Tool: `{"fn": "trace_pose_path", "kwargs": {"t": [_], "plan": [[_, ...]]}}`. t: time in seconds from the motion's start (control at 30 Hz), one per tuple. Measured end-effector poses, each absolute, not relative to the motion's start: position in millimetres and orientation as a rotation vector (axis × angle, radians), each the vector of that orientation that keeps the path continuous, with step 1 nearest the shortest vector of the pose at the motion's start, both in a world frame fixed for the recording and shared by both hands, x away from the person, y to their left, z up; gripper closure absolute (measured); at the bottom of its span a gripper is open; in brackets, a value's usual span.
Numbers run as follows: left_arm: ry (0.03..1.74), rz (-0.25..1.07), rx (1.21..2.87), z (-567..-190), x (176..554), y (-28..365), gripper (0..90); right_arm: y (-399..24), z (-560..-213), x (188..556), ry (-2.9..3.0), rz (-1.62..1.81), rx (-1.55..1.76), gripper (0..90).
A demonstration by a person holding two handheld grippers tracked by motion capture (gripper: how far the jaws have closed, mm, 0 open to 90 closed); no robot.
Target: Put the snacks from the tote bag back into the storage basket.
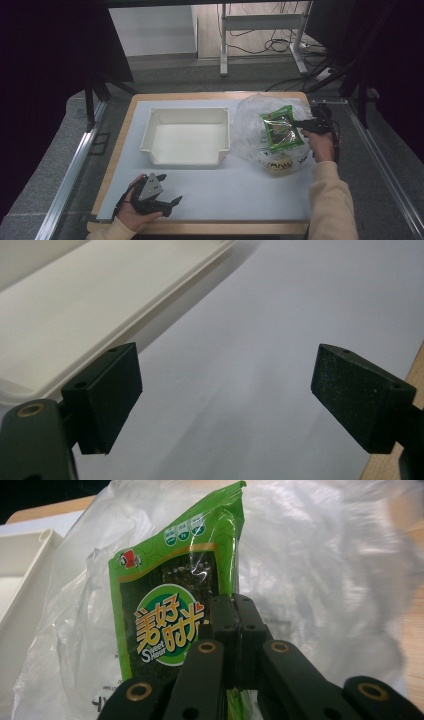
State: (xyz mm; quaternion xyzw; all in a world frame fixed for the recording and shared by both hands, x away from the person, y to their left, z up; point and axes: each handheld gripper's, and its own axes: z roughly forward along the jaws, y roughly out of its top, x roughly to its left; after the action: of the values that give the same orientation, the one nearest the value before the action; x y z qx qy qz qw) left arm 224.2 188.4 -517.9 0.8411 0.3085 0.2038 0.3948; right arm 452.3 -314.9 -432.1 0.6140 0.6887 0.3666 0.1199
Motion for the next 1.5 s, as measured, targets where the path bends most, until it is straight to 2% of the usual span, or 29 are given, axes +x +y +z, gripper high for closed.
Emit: {"fn": "trace_pose_path", "kwargs": {"t": [0.47, 1.5], "plan": [[0.778, 0.512, 2.143, -519.3, 224.2, 185.7, 12.8, -334.3, -408.2, 434.8, 1.939, 1.163, 1.763, 90.0], [0.773, 0.512, 2.148, -519.5, 223.5, 185.2, 12.8, -285.7, -407.7, 438.5, 2.029, 1.337, 1.641, 90.0]]}}
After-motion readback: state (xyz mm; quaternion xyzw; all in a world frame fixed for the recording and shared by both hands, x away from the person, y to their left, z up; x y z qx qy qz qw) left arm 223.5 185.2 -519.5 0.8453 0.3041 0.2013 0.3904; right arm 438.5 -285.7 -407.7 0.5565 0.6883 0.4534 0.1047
